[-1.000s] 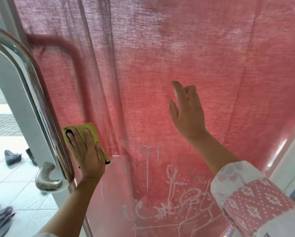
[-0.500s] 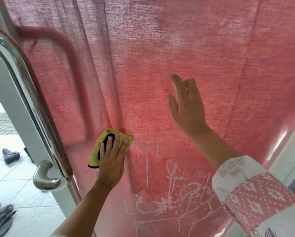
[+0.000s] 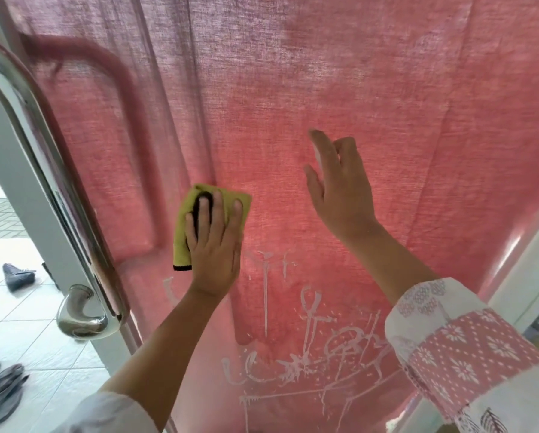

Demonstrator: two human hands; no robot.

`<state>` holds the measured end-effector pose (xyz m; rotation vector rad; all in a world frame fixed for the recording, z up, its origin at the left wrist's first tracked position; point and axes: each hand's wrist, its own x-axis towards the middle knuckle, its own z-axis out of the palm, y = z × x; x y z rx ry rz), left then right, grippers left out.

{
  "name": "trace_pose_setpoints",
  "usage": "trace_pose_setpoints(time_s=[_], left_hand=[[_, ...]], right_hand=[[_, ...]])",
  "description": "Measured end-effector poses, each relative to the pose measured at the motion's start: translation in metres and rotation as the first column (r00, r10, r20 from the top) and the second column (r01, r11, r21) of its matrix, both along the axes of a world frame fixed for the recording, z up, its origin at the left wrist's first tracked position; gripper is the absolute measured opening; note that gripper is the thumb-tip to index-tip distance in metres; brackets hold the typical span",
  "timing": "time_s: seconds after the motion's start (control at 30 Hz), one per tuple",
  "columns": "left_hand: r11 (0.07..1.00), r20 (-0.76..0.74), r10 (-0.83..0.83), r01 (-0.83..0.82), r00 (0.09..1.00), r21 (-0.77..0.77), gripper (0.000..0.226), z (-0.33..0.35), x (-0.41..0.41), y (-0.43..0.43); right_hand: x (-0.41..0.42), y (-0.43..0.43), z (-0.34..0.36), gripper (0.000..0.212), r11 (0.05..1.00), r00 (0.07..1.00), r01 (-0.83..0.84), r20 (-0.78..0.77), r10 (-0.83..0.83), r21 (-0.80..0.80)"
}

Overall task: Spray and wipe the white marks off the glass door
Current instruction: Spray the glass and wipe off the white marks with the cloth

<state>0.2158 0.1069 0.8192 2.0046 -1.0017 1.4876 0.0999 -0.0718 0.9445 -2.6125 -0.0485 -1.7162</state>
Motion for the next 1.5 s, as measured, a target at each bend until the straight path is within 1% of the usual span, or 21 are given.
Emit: trace_pose_setpoints(time_s=[0.07, 0.1, 0.17, 0.23, 0.3, 0.33, 0.4, 0.47, 0.53, 0.6, 0.63, 0.77, 0.87, 0.97, 1.0, 1.07, 1.13, 1.2, 1.3, 1.43, 1.5], left_hand=[[0.958, 0.118, -0.038, 0.002, 0.992, 0.286, 0.076, -0.037, 0.005, 0.017], [0.922, 0.163, -0.048, -0.019, 0.986, 0.386, 0.081, -0.052, 0.008, 0.025], [0.874, 0.223, -0.043, -0.071, 0.974, 0.480, 0.087, -0.063, 0.012, 0.039], [0.863, 0.249, -0.053, -0.082, 0.967, 0.499, 0.085, -0.054, 0.016, 0.044], [0.889, 0.222, -0.064, -0.046, 0.973, 0.455, 0.078, -0.034, 0.013, 0.040], [0.921, 0.176, -0.052, -0.021, 0.983, 0.388, 0.074, -0.020, 0.009, 0.033], [0.987, 0.045, -0.014, 0.006, 0.999, 0.162, 0.068, 0.011, 0.001, 0.016], [0.999, -0.040, 0.013, -0.015, 0.999, -0.048, 0.064, 0.033, -0.004, -0.001], [0.991, -0.031, 0.027, -0.031, 0.999, -0.130, 0.063, 0.036, -0.004, -0.011], [0.992, 0.003, 0.028, -0.027, 1.000, -0.124, 0.062, 0.024, -0.001, -0.012], [0.996, 0.022, 0.017, -0.015, 1.000, -0.085, 0.062, 0.014, -0.001, -0.010], [0.977, 0.101, -0.017, -0.005, 0.995, 0.213, 0.067, -0.036, 0.002, 0.011], [0.960, 0.104, -0.019, -0.011, 0.994, 0.280, 0.070, -0.044, 0.005, 0.021], [0.973, 0.046, -0.051, 0.039, 0.998, 0.228, 0.067, -0.024, 0.001, 0.018], [0.984, 0.014, -0.058, 0.055, 0.998, 0.167, 0.066, -0.013, -0.002, 0.013], [0.998, -0.071, -0.064, 0.063, 0.995, -0.015, 0.062, 0.008, -0.009, -0.002], [0.981, -0.147, -0.084, 0.056, 0.985, -0.187, 0.057, 0.021, -0.017, -0.018], [0.964, -0.181, -0.082, 0.032, 0.980, -0.264, 0.057, 0.021, -0.024, -0.030], [0.978, -0.170, -0.049, 0.013, 0.984, -0.210, 0.056, 0.006, -0.026, -0.034], [0.998, -0.093, -0.022, 0.016, 0.995, -0.068, 0.055, 0.017, -0.024, -0.028], [0.992, -0.089, -0.053, 0.042, 0.995, -0.120, 0.054, 0.042, -0.028, -0.038]], right_hand=[[0.000, -0.001, -0.001, 0.044, 1.000, 1.000, -0.009, -0.011, 0.009, 0.000], [-0.001, -0.001, -0.001, 0.043, 1.000, 1.000, -0.014, -0.021, 0.014, 0.000], [-0.002, -0.002, -0.001, 0.042, 1.000, 0.999, -0.026, -0.035, 0.026, -0.008], [-0.003, -0.003, -0.001, 0.042, 0.999, 0.998, -0.033, -0.046, 0.033, -0.015], [-0.004, -0.003, 0.000, 0.042, 0.999, 0.998, -0.036, -0.046, 0.035, -0.021], [-0.004, -0.003, 0.000, 0.042, 0.999, 0.999, -0.033, -0.042, 0.032, -0.024], [-0.005, -0.003, -0.001, 0.042, 0.999, 0.999, -0.039, -0.035, 0.038, -0.023], [-0.007, -0.002, -0.002, 0.043, 0.998, 0.998, -0.058, -0.034, 0.058, -0.011], [-0.011, 0.000, -0.007, 0.046, 0.996, 0.996, -0.086, -0.023, 0.086, 0.023], [-0.016, 0.003, -0.019, 0.050, 0.990, 0.991, -0.127, -0.022, 0.128, 0.056], [-0.018, 0.005, -0.027, 0.051, 0.987, 0.989, -0.143, -0.038, 0.146, 0.071], [-0.021, 0.012, -0.066, 0.045, 0.965, 0.964, -0.180, -0.160, 0.211, 0.190], [-0.025, 0.015, -0.090, 0.045, 0.944, 0.943, -0.197, -0.211, 0.256, 0.264], [-0.029, 0.017, -0.102, 0.044, 0.941, 0.932, -0.179, -0.257, 0.256, 0.287], [-0.030, 0.017, -0.104, 0.042, 0.947, 0.933, -0.168, -0.267, 0.243, 0.276], [-0.032, 0.015, -0.106, 0.042, 0.954, 0.930, -0.159, -0.284, 0.231, 0.254], [-0.034, 0.009, -0.109, 0.043, 0.951, 0.920, -0.167, -0.305, 0.246, 0.261], [-0.037, 0.003, -0.113, 0.045, 0.939, 0.916, -0.174, -0.302, 0.265, 0.297], [-0.041, -0.003, -0.117, 0.047, 0.937, 0.925, -0.184, -0.270, 0.267, 0.296], [-0.042, -0.016, -0.107, 0.045, 0.957, 0.945, -0.211, -0.210, 0.251, 0.198], [-0.042, -0.026, -0.099, 0.045, 0.967, 0.958, -0.201, -0.177, 0.228, 0.157]])
